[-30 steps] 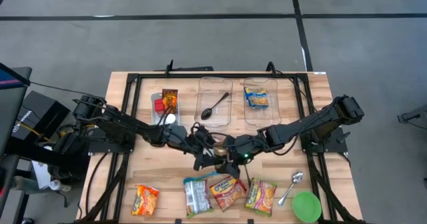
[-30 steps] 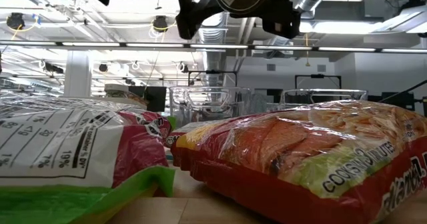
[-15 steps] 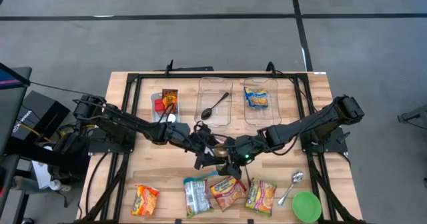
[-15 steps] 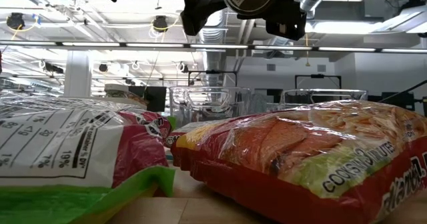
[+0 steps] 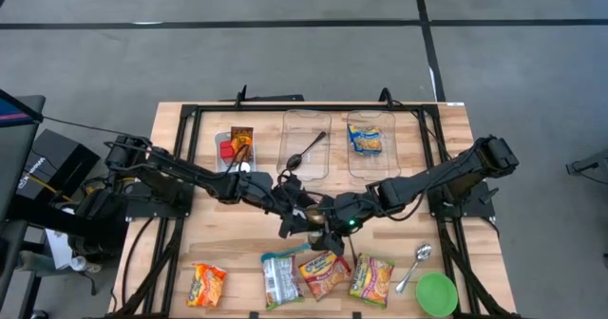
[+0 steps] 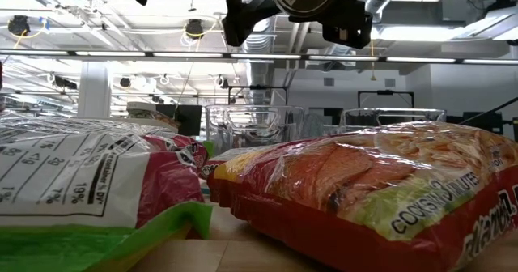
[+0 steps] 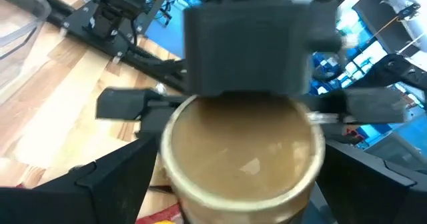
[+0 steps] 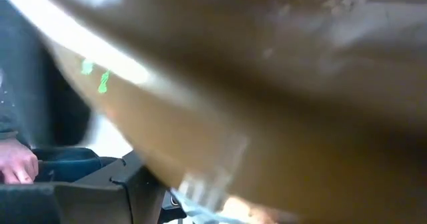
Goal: Pick & Place Food Item
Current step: Put the gold seasoning bottle into the white bin
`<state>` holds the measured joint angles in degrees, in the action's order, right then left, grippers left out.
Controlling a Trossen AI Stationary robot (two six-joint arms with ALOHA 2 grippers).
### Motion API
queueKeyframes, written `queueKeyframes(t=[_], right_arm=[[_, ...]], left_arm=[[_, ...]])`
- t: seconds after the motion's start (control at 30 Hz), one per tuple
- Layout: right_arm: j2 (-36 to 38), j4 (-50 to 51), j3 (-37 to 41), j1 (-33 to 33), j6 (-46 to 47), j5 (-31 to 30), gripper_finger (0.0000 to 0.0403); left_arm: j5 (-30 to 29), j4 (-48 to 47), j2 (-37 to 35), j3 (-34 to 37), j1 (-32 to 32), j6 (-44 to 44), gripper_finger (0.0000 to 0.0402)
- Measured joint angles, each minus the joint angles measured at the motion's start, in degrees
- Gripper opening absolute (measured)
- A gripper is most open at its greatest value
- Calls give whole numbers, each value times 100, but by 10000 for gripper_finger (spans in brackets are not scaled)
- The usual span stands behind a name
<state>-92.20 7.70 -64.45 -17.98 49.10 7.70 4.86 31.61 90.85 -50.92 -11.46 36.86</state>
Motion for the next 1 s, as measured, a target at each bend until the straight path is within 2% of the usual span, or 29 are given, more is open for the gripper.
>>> queueKeyframes(t=[0.47,0.77,1.0], right_arm=[[0,-48,-2,0,-1,3,282],[-2,-65,-2,0,-2,3,282],[-2,-76,-2,0,-2,3,282]], left_arm=[[-7,61,2,0,-2,-17,374],[-9,62,2,0,-2,-17,341],[-10,74,2,0,-2,-17,336]])
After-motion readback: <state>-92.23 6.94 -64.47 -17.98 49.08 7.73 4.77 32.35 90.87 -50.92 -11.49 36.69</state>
